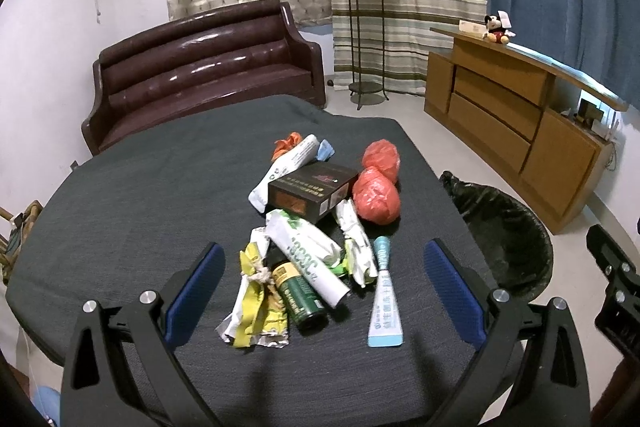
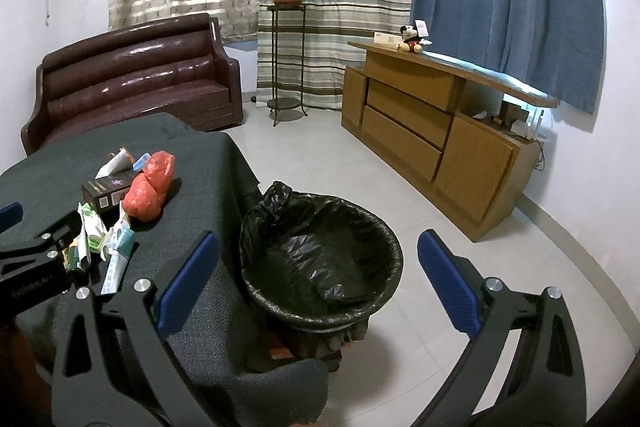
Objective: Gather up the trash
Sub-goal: 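Move the left tool to the white printed paper strip and grasp it, then lift the white strip with the left tool while the right tool grasps the white-green packet, then carry both held items over the black trash bin, then open both tools to drop the items into the trash bin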
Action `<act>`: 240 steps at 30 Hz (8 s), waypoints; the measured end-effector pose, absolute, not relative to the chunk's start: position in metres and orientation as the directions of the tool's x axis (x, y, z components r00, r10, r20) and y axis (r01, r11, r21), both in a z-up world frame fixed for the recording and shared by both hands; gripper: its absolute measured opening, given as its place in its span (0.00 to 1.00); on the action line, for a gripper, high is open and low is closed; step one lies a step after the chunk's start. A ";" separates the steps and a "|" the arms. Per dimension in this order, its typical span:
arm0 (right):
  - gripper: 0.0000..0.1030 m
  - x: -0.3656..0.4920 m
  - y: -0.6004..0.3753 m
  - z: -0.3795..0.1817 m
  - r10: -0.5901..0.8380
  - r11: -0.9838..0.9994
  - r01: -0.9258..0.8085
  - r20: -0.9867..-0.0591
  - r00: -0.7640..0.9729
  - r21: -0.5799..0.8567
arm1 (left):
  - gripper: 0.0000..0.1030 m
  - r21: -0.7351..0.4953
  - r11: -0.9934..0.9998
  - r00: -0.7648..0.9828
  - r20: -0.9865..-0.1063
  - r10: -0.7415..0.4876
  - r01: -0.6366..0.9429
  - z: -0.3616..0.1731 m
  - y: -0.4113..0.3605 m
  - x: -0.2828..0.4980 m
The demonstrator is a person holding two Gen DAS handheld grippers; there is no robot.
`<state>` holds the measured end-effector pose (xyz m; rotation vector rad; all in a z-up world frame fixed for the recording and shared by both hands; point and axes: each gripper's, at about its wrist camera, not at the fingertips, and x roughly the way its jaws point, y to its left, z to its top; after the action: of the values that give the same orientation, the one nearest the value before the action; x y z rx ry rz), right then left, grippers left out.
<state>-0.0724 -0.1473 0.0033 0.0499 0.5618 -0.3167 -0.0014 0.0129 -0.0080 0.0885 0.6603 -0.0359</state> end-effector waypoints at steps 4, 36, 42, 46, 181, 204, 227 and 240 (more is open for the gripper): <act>0.87 -0.070 -0.147 0.005 -0.272 0.954 0.296 -0.538 0.798 -0.044 | 0.94 0.073 0.995 0.781 -0.625 -0.006 0.066 -0.008 0.022 -0.003; 0.83 -0.036 -0.087 -0.012 -0.188 0.981 0.172 -0.597 0.780 -0.085 | 0.92 0.106 0.994 0.688 -0.723 0.064 0.019 -0.038 0.102 0.003; 0.83 -0.033 -0.088 -0.016 -0.180 0.983 0.168 -0.608 0.774 -0.077 | 0.91 0.104 0.995 0.687 -0.723 0.068 0.011 -0.035 0.108 0.004; 0.83 -0.033 -0.089 -0.017 -0.175 0.984 0.166 -0.611 0.772 -0.072 | 0.91 0.104 0.994 0.697 -0.715 0.055 0.028 -0.033 0.103 0.004; 0.07 -0.016 0.011 -0.010 0.116 0.989 -0.146 -0.649 0.752 0.007 | 0.17 0.028 1.000 0.705 -0.709 0.014 0.009 -0.034 0.202 0.021; 0.07 -0.022 -0.117 0.007 -0.166 0.984 0.171 -0.560 0.812 -0.043 | 0.17 0.001 0.955 0.762 -0.603 -0.236 0.296 0.007 0.055 0.027; 0.07 -0.006 -0.204 -0.023 -0.252 0.947 0.321 -0.583 0.773 0.016 | 0.17 0.019 0.905 0.709 -0.629 -0.319 0.425 -0.013 -0.071 0.063; 0.07 0.007 -0.233 -0.033 -0.232 0.943 0.329 -0.595 0.770 0.058 | 0.17 0.049 0.906 0.694 -0.660 -0.287 0.421 -0.021 -0.099 0.081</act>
<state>0.0073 -0.2332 -0.0331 0.1629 0.6218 -0.3057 0.0810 -0.0991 -0.0206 0.2027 0.6996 -0.3979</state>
